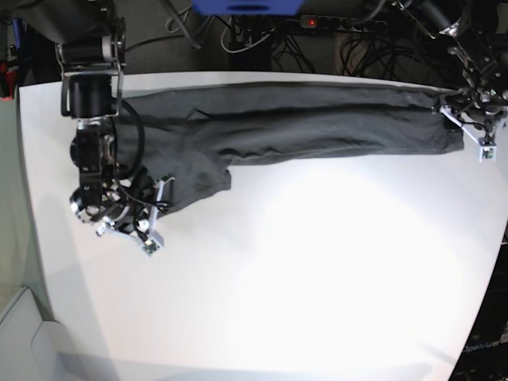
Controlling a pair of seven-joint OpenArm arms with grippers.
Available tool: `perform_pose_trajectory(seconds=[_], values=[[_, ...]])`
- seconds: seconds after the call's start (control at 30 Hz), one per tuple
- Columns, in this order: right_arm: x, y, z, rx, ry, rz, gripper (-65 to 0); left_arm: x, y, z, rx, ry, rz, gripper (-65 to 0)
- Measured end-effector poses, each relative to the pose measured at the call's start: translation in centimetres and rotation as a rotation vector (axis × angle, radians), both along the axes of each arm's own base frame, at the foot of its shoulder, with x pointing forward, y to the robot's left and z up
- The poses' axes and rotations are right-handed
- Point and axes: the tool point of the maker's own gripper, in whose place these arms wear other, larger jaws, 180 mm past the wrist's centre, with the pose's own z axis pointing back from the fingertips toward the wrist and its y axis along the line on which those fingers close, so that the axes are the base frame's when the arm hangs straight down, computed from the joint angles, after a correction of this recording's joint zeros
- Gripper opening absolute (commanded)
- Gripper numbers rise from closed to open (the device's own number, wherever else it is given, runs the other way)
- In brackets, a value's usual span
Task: Layout the t-shirt on the table in an organized manner, then fold the t-shirt properly
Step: 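Lower the folded hem onto the shirt and open both grippers, then grasp the strip's end with the right gripper and tuck it inward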
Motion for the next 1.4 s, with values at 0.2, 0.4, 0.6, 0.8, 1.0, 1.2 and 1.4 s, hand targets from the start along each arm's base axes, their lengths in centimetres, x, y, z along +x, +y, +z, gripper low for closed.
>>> perform_pose_trajectory(seconds=[0.2,0.4,0.6,0.8,1.0,1.2,1.4], values=[[0.0,0.1,-0.1,0.012,0.001,-0.001,-47.1,0.0,0.0,0.0,0.0,0.0,0.0,-26.1],[-0.6,0.7,-0.5,0.046,-0.007,0.009,-65.0,0.0,0.0,0.0,0.0,0.0,0.0,-26.1],[-2.1,-0.6,0.3,-0.042,-0.021,0.018,-65.0,0.0,0.0,0.0,0.003,0.0,-0.001,-26.1],[-3.9,-1.8,4.9,-0.186,-0.101,0.03,-65.0,0.0,0.0,0.0,0.004,0.001,-0.001,-26.1],[-6.3,-2.2,9.3,-0.287,-0.163,0.016,-65.0,0.1,0.0,0.0,0.003,0.0,-0.003,-26.1],[-7.8,-4.0,11.2,-0.313,-0.187,-0.053,-65.0,0.1,0.0,0.0,0.003,0.0,-0.004,-26.1],[-11.5,-6.5,8.4,-0.334,-0.074,-0.112,-65.0,0.1,0.0,0.0,0.002,0.0,-0.004,-26.1]])
